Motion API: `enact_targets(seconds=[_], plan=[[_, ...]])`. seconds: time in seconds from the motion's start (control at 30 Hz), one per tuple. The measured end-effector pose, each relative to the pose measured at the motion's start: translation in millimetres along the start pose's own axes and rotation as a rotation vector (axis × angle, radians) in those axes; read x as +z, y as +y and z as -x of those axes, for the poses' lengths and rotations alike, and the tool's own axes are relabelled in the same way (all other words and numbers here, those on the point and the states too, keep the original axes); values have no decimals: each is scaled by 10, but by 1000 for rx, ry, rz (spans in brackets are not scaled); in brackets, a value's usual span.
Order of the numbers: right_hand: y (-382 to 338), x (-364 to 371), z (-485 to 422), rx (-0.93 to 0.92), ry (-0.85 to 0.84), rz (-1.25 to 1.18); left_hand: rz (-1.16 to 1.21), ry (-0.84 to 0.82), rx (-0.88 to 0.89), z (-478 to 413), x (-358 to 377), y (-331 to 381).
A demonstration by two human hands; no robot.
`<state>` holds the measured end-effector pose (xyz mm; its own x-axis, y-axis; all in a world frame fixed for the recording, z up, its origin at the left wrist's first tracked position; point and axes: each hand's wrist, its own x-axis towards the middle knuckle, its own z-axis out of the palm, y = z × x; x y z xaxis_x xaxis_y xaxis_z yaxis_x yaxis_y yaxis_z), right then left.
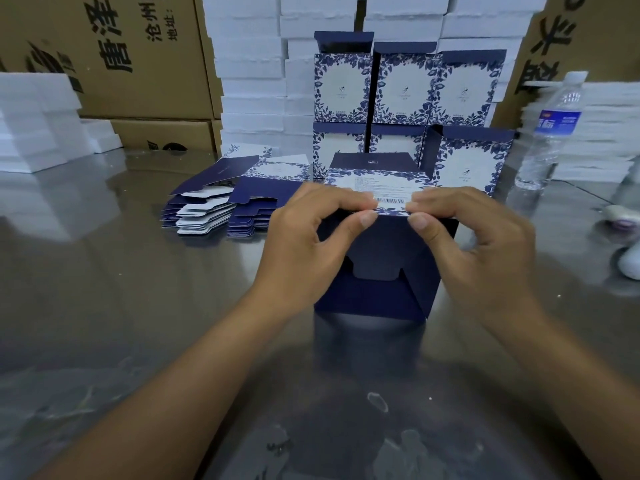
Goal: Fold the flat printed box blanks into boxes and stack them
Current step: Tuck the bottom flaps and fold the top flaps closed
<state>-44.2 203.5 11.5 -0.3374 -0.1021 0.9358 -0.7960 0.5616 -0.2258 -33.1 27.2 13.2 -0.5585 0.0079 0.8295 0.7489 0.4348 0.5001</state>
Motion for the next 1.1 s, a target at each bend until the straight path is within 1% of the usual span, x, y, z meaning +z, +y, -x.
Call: enact_targets(seconds=[0.1, 0.3, 0.4, 0.53, 0.7, 0.8, 0.87, 0.97, 1.1], plan=[[-13, 26, 5, 18, 6, -4, 43, -6, -56, -13, -35, -16], [21, 12, 9, 34, -12, -59, 54, -28, -58, -39, -36, -28], [50, -19, 20, 86, 21, -113, 81, -37, -71, -34, -57, -63], [64, -25, 9, 120, 8, -98, 117, -40, -86, -33, -78, -83], [63, -12, -3, 166, 8, -112, 200, -17, -189, -39, -92, -113], [84, -17, 0, 167, 14, -123, 170, -5, -192, -51, -98, -128], [103, -27, 10, 209, 21, -161, 176, -10, -193, -55, -103, -135], [127, -46, 26, 268, 27, -216, 216, -31, -203, -63, -119, -156], [133, -41, 22, 282, 26, -187, 271, -60, -212, -74, -150, -169]])
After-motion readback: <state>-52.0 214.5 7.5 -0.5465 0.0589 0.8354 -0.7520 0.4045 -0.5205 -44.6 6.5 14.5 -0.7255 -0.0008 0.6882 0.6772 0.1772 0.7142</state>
